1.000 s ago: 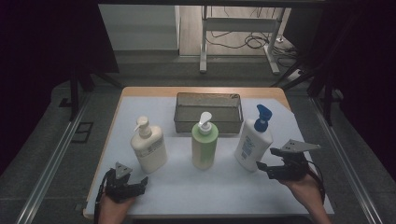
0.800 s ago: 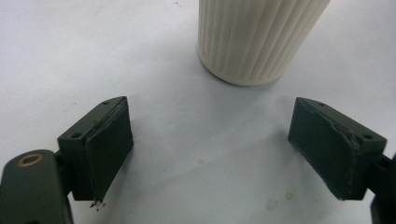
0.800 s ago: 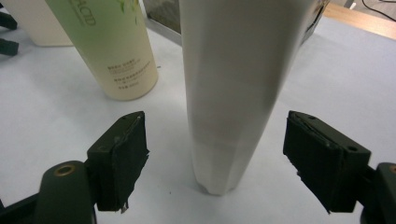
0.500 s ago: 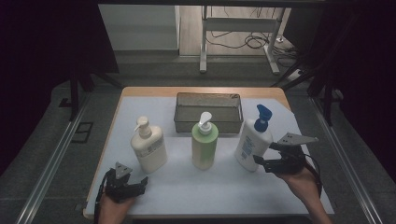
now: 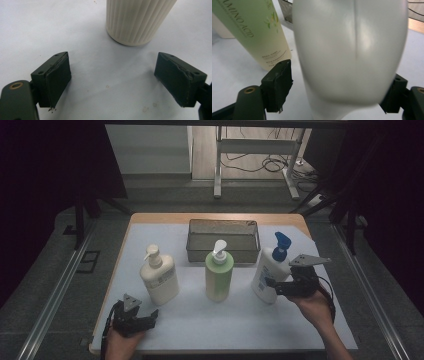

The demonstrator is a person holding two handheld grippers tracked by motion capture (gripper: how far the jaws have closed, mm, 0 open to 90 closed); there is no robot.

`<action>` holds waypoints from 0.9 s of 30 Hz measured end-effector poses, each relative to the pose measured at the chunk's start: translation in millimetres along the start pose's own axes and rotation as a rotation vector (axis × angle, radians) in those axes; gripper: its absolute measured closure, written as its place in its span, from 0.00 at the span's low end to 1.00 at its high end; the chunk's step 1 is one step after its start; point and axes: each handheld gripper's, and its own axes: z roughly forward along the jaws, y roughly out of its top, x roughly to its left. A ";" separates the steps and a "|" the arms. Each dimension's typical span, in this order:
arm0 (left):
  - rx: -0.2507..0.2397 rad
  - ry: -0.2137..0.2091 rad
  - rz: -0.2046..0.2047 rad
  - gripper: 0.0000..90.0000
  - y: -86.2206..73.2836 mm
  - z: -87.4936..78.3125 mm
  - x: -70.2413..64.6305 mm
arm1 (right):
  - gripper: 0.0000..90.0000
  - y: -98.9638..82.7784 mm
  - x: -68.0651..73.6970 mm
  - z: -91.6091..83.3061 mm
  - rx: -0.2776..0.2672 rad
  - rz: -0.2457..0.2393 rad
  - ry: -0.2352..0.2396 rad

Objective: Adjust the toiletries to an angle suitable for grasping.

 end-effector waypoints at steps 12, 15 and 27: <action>0.001 0.000 -0.005 0.15 0.0 -0.1 -0.3 | 0.32 8.0 2.5 9.5 -0.012 -0.005 -0.030; 0.001 0.000 -0.005 0.15 0.0 -0.1 -0.3 | 0.34 8.6 3.2 12.4 -0.019 -0.008 -0.042; 0.001 0.000 -0.005 0.15 0.0 -0.1 -0.3 | 0.44 7.5 1.5 12.6 -0.027 -0.003 -0.052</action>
